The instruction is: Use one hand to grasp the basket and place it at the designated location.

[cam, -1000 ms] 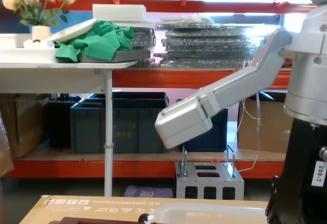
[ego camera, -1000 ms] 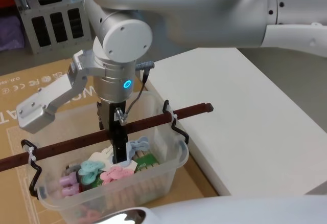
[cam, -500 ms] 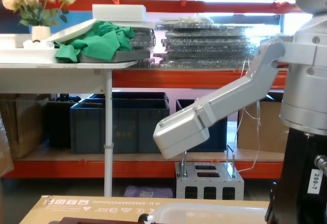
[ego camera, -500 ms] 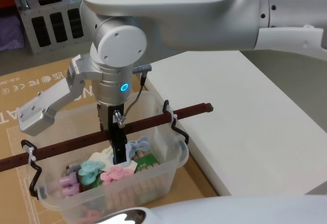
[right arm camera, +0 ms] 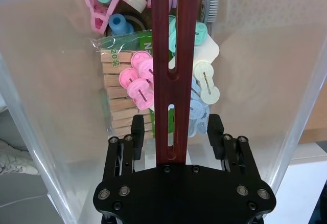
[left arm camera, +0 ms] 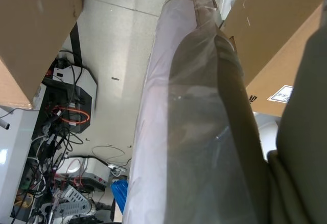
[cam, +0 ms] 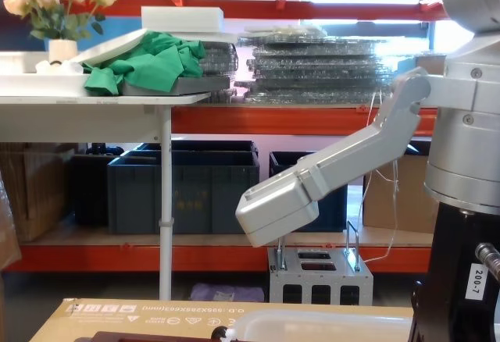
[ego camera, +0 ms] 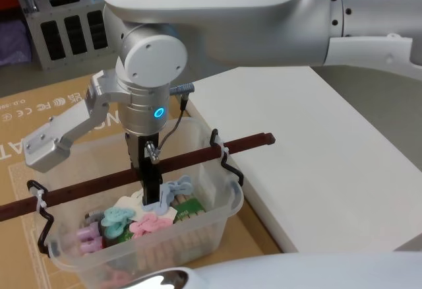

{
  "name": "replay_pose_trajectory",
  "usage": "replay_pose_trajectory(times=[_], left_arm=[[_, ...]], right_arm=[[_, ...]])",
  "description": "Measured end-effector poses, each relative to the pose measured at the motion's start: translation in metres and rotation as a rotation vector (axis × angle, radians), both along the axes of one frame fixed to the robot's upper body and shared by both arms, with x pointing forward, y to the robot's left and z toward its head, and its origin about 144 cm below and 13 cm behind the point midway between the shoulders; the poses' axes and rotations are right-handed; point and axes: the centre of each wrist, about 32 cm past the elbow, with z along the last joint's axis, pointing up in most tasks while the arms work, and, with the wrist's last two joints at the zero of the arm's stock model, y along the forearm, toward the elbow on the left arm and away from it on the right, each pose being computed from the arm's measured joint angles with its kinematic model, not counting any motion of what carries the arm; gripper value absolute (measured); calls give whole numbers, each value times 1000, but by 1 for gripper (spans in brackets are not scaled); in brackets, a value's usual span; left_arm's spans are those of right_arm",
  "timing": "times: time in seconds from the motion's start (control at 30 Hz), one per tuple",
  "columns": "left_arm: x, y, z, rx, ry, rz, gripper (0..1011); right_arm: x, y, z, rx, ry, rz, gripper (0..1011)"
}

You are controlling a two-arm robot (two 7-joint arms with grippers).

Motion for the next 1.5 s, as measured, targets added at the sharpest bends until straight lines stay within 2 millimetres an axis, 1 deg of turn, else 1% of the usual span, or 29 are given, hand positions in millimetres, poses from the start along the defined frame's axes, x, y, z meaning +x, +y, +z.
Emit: replay_pose_trajectory(times=[0.03, 0.07, 0.13, 0.17, 0.27, 0.3, 0.33, 0.4, 0.43, 0.5, 0.53, 0.6, 0.63, 0.67, 0.7, 0.73, 0.9, 1.27, 1.5], left_arm=[[0, 0, 0, 0, 0, 0, 0], [0, 0, 0, 0, 0, 0, 0], [0, 0, 0, 0, 0, 0, 0], [0, 0, 0, 0, 0, 0, 0], [0, 0, 0, 0, 0, 0, 0], [0, 0, 0, 0, 0, 0, 0], [0, 0, 0, 0, 0, 0, 0], [0, 0, 0, 0, 0, 0, 0], [0, 0, 0, 0, 0, 0, 0], [0, 0, 0, 0, 0, 0, 0], [0, 0, 0, 0, 0, 0, 0], [0, 0, 0, 0, 0, 0, 0], [0, 0, 0, 0, 0, 0, 0], [0, 0, 0, 0, 0, 0, 0], [0, 0, 0, 0, 0, 0, 0], [0, 0, 0, 0, 0, 0, 0], [0, 0, 0, 0, 0, 0, 0], [0, 0, 0, 0, 0, 0, 0], [0, 0, 0, 0, 0, 0, 0]], right_arm=[[0, 0, 0, 2, 0, -1, 730], [0, -1, 0, 3, -1, -1, 712], [1, -1, 0, 4, -1, -3, 627], [1, -2, 1, 5, -2, -4, 627], [1, -2, 1, 6, -2, -5, 528], [0, -2, 1, 8, -2, -5, 467], [0, -2, 1, 8, -2, -5, 467], [0, -3, 1, 10, -2, -6, 361], [0, -3, 1, 10, -2, -6, 361], [0, -3, 1, 11, -2, -6, 262], [0, -3, 1, 11, -2, -6, 262], [-1, -4, 1, 12, -1, -6, 181], [-1, -4, 1, 12, -1, -6, 181], [-1, -4, 1, 12, -1, -6, 125], [-1, -4, 1, 13, -1, -7, 106], [-1, -4, 1, 13, -1, -7, 53], [0, -5, 1, 13, 0, -10, 3], [4, -8, 3, 23, 7, -16, 0], [12, -15, 14, 46, 4, -44, 0]])
